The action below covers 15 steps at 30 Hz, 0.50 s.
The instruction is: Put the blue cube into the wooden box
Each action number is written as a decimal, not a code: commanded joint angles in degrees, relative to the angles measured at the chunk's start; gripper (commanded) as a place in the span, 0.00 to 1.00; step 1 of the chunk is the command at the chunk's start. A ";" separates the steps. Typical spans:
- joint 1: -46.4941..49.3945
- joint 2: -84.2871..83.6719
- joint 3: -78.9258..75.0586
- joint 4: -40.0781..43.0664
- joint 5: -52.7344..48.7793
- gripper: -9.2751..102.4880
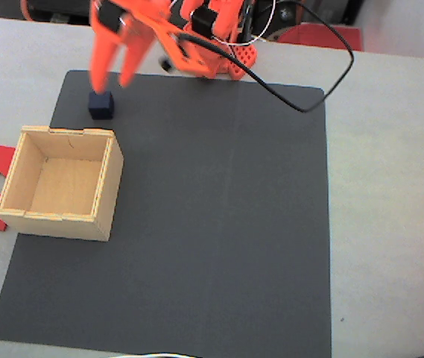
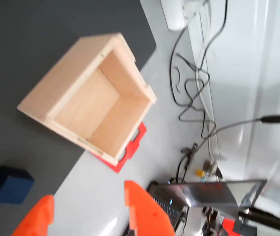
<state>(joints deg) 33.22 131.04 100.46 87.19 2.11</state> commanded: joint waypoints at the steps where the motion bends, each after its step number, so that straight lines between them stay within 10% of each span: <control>1: 5.98 5.27 -2.55 2.11 -1.32 0.24; 15: 29.71 5.80 11.87 5.54 -3.78 0.36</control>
<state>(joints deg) 61.00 139.04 112.15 94.13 -2.72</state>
